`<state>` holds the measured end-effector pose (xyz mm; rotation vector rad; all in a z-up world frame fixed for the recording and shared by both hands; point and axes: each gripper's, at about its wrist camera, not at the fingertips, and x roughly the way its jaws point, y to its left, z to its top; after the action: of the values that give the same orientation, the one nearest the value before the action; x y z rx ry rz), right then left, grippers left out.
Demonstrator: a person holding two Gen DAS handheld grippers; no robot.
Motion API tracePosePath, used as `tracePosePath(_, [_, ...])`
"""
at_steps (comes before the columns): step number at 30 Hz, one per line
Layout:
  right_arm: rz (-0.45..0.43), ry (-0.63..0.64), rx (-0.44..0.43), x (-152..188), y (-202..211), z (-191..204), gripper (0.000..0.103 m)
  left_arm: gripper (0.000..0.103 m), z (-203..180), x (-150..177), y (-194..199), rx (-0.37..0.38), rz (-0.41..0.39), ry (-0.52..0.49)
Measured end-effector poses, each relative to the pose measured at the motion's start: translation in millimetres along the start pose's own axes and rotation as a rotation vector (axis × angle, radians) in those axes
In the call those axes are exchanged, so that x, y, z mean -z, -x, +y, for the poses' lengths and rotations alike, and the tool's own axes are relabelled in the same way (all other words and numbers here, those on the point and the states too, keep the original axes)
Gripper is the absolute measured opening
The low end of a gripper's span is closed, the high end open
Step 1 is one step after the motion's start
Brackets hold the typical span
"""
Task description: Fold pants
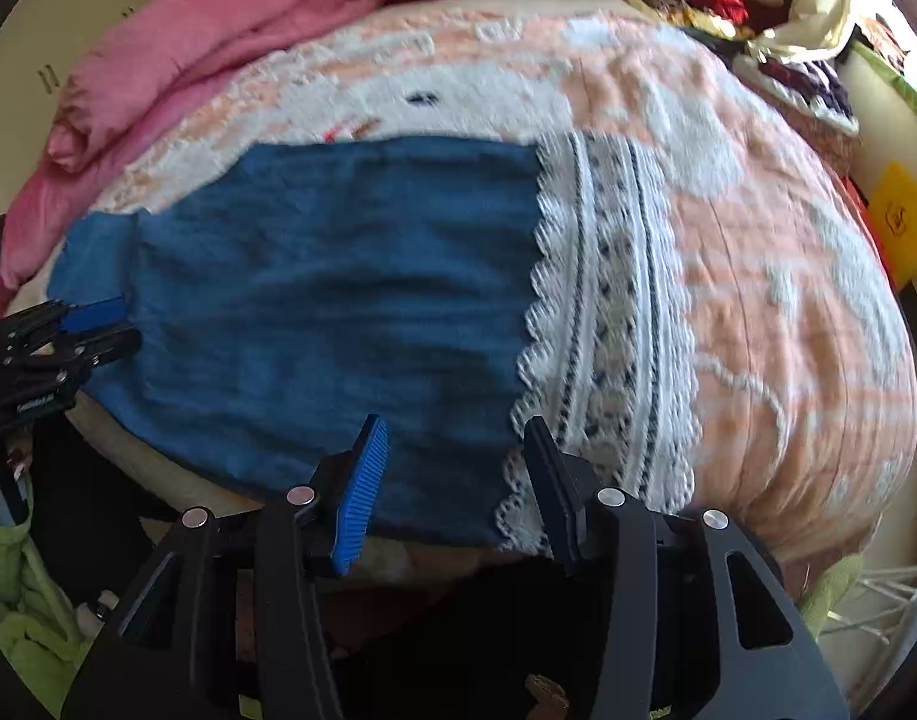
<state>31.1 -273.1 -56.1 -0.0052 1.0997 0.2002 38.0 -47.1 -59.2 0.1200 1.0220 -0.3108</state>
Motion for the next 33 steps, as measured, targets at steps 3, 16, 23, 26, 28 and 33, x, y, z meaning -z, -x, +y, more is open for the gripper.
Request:
tracePosePath(3, [0.033, -0.036, 0.000, 8.2, -10.7, -8.5, 0.047, 0.045, -2.8, 11.7, -7.4, -0.005, 0.015, -0.019])
tracePosePath(16, [-0.185, -0.098, -0.005, -36.8, 41.5, -54.1, 0.046, 0.045, 16.9, -12.0, 33.4, 0.054, -0.100, 0.061])
tracePosePath(23, [-0.181, -0.202, -0.088, -92.5, 9.5, -103.2, 0.046, 0.048, 29.1, -57.1, 29.3, 0.030, -0.117, 0.068])
tracePosePath(26, [-0.151, -0.229, -0.122, -110.3, -10.5, -113.7, 0.046, 0.049, 35.9, -74.1, 18.6, 0.044, -0.111, 0.083])
tracePosePath(28, [-0.131, -0.247, -0.126, -116.6, -22.9, -118.5, 0.046, 0.049, 40.2, -86.3, 7.7, 0.051, -0.100, 0.100])
tracePosePath(33, [-0.078, -0.274, -0.153, -119.6, -52.1, -124.6, 0.048, 0.055, 48.6, -108.6, -24.5, 0.099, -0.069, 0.157])
